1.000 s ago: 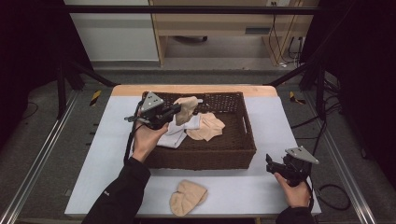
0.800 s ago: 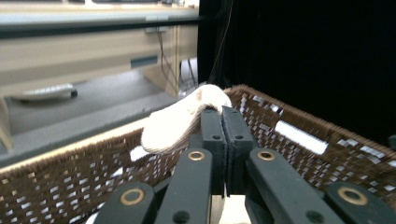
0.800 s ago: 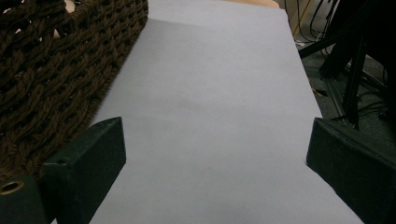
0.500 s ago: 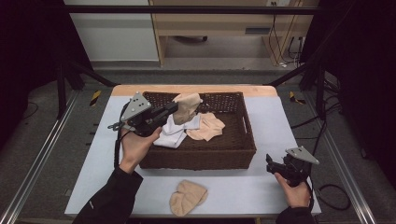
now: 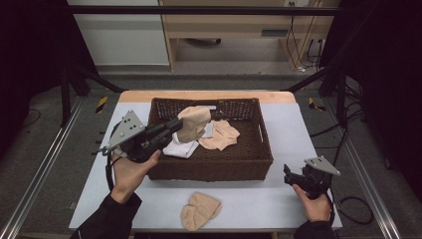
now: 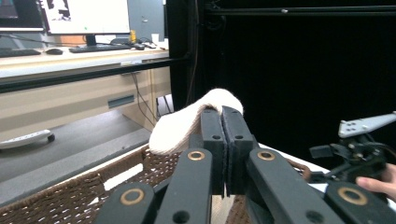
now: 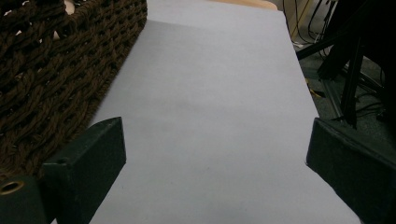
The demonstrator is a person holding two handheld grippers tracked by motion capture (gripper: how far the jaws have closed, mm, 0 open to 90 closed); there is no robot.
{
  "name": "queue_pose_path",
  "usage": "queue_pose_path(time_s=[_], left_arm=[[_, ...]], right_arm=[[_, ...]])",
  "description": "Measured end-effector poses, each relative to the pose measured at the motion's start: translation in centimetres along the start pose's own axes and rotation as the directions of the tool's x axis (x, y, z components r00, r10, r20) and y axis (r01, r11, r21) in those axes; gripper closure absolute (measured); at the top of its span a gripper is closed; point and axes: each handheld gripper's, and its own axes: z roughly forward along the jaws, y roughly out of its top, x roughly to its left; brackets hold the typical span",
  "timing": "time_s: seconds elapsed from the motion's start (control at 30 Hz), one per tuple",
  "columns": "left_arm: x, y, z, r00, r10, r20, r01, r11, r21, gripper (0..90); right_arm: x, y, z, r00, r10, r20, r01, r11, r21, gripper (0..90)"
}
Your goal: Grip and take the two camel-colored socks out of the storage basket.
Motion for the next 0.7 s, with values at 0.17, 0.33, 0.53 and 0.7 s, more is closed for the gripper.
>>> queue_pose_path(time_s=[0.17, 0.33, 0.53, 0.7], left_arm=[[-1.1, -0.4, -1.1, 0.9995, 0.012, 0.028, -0.012, 0.9999, 0.002, 88.6], [-1.8, -1.1, -1.5, 0.9989, 0.014, 0.046, -0.014, 0.9998, 0.011, 88.6], [-2.7, -2.1, -2.4, 0.9974, 0.016, 0.070, -0.017, 0.9998, 0.013, 88.6], [-3.2, -3.2, -3.0, 0.9961, 0.007, 0.088, -0.009, 0.9997, 0.022, 88.6]], right_arm=[[0.0, 0.0, 0.0, 1.0000, -0.001, -0.001, 0.001, 1.000, 0.002, 5.1], [0.0, 0.0, 0.0, 1.0000, 0.001, -0.001, -0.001, 1.000, 0.003, 5.1], [0.0, -0.1, 0.0, 1.0000, -0.001, 0.000, 0.001, 1.000, 0.000, 5.1], [0.0, -0.1, 0.0, 1.0000, -0.001, -0.001, 0.001, 1.000, 0.001, 5.2]])
